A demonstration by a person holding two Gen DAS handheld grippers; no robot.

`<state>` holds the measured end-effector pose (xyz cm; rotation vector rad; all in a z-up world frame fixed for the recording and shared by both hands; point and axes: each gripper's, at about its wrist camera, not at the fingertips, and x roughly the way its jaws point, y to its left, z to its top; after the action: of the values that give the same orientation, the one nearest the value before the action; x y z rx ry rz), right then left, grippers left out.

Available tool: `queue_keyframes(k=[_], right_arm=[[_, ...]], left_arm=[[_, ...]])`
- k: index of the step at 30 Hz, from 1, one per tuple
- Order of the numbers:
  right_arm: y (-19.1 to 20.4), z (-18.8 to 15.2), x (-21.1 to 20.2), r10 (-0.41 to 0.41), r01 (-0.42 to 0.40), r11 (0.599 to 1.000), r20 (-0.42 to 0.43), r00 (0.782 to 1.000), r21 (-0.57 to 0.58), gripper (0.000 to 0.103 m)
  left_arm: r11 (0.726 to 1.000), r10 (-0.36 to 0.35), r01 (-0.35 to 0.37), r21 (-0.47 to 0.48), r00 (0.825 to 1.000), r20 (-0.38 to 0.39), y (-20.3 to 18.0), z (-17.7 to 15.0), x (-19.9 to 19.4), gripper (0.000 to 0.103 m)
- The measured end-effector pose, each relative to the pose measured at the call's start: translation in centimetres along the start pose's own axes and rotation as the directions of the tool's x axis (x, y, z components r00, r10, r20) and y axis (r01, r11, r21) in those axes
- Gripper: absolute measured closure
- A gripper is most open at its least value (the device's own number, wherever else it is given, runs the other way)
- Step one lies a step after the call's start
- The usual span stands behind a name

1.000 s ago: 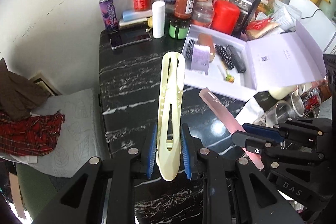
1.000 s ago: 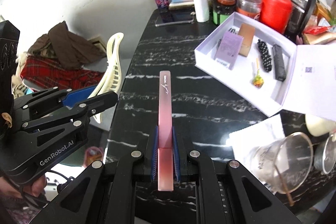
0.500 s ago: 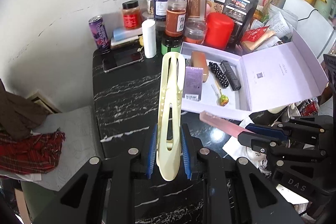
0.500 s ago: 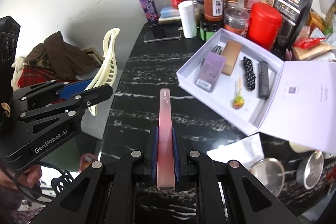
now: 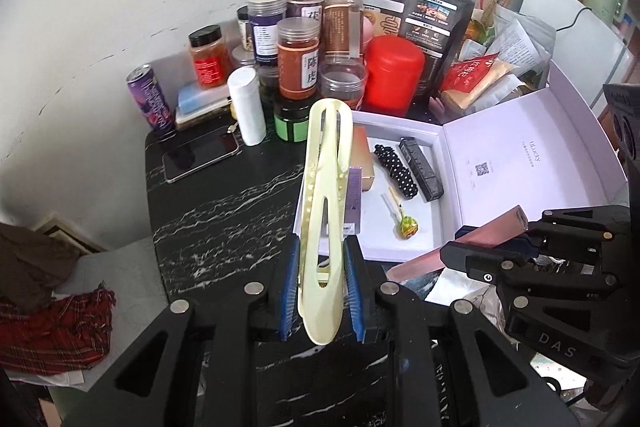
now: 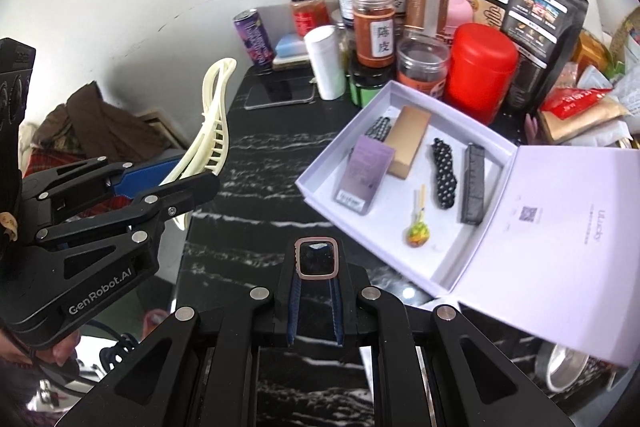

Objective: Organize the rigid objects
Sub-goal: 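Lift the nail file and hair clip and carry them over the white box, then lower the hair clip with the left tool while the right tool lowers the nail file, then open both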

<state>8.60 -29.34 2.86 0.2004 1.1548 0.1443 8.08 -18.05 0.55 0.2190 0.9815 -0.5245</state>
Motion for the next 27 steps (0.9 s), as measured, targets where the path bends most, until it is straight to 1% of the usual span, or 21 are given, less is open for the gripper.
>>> queue_keyframes(k=[13, 27], right_arm=[[-5.0, 2.6, 2.5, -0.042, 0.043, 0.997, -0.024, 0.999, 0.062, 0.090], [-9.4, 6.3, 4.8, -0.083, 0.084, 0.993, -0.016, 0.996, 0.084, 0.090]], left_arm=[[0.998, -0.039, 0.041, 0.046, 0.999, -0.033, -1.6, 4.3, 5.0, 0.081], [0.995, -0.064, 0.066, 0.076, 0.997, -0.032, -2.4, 8.5, 9.4, 0.081]])
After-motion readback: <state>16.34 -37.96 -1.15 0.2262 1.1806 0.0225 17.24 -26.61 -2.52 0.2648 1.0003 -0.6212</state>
